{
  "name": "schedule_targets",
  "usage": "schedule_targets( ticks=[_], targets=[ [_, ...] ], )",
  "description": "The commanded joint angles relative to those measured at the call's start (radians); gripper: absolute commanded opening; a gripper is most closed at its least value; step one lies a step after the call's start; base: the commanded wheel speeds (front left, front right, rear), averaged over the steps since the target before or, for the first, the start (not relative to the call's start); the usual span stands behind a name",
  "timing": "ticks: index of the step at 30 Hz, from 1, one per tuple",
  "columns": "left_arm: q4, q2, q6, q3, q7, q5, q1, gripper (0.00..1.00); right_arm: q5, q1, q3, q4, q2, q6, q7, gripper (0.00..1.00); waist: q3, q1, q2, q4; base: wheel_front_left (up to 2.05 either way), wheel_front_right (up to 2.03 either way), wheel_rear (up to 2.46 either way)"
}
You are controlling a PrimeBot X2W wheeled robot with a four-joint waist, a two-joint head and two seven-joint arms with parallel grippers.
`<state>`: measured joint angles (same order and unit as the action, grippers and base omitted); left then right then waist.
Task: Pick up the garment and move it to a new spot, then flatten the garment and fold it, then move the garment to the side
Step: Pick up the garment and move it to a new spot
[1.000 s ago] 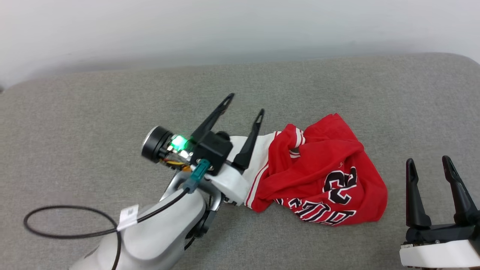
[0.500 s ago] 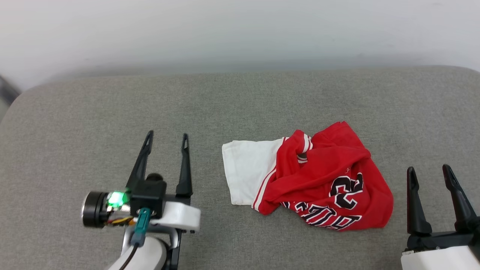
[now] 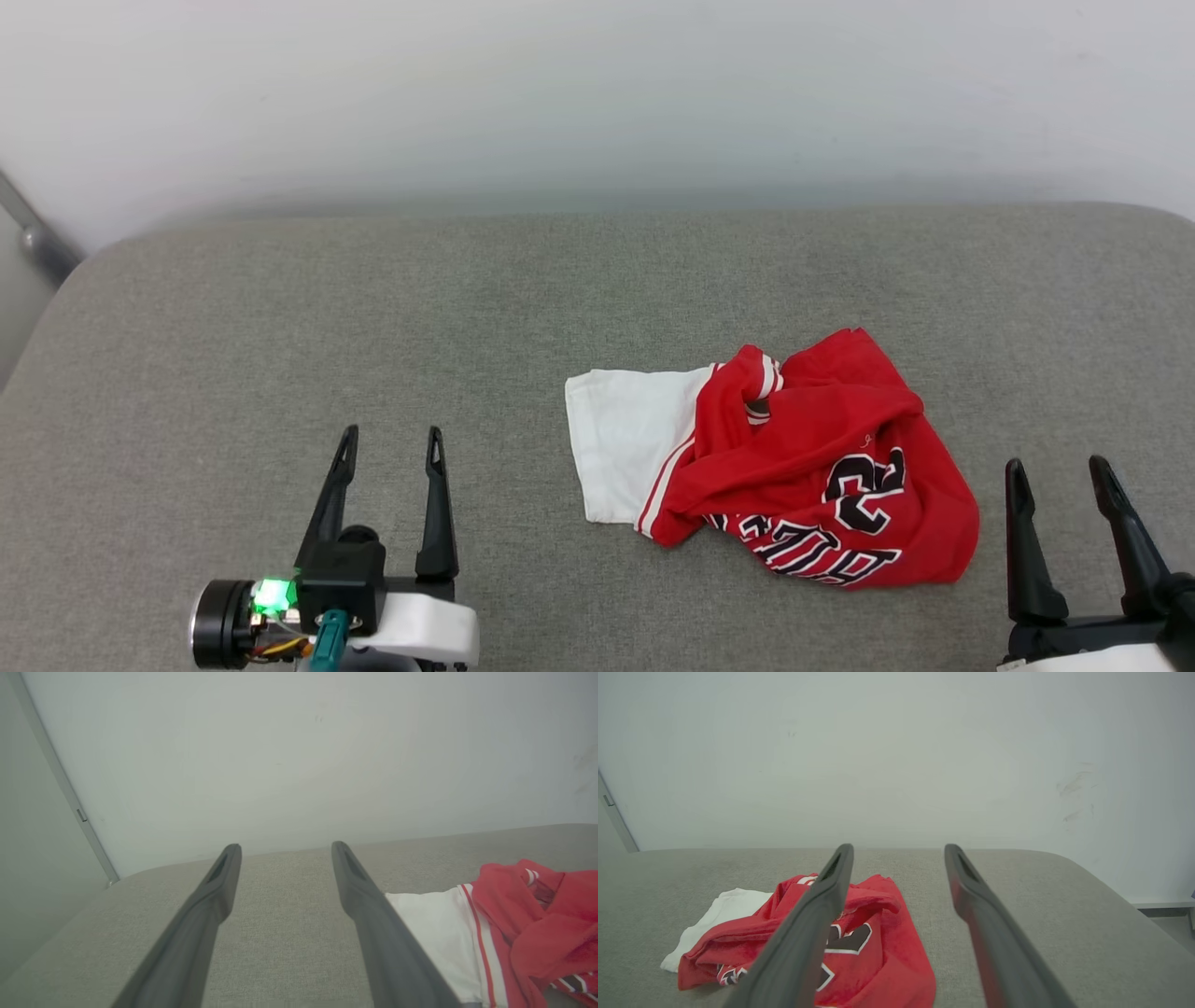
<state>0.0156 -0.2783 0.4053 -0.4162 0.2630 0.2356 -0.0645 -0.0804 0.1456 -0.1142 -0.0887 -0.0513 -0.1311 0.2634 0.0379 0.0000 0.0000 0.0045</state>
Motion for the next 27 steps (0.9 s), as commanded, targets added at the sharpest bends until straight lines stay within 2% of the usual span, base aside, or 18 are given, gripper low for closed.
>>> schedule_targets(
  ticks=[1,13,27],
  targets=[
    [-0.002,0.005,-0.011,0.009,0.003,-0.009,0.016,1.00,-0.004,0.011,0.001,0.004,0.002,0.001,0.002,1.00,-0.004,0.0000,0.0000,0.001,0.00,0.00,0.00],
    [0.029,0.090,-0.145,0.141,0.003,-0.073,0.106,1.00,-0.044,0.056,0.023,0.038,0.002,0.001,0.002,1.00,-0.033,0.0000,0.0000,0.004,0.00,0.00,0.00],
    [0.061,0.157,-0.236,0.236,0.003,-0.136,0.142,1.00,-0.055,0.068,0.033,0.046,0.002,0.001,0.002,1.00,-0.045,0.0000,0.0000,0.008,0.00,0.00,0.00]
  ],
)
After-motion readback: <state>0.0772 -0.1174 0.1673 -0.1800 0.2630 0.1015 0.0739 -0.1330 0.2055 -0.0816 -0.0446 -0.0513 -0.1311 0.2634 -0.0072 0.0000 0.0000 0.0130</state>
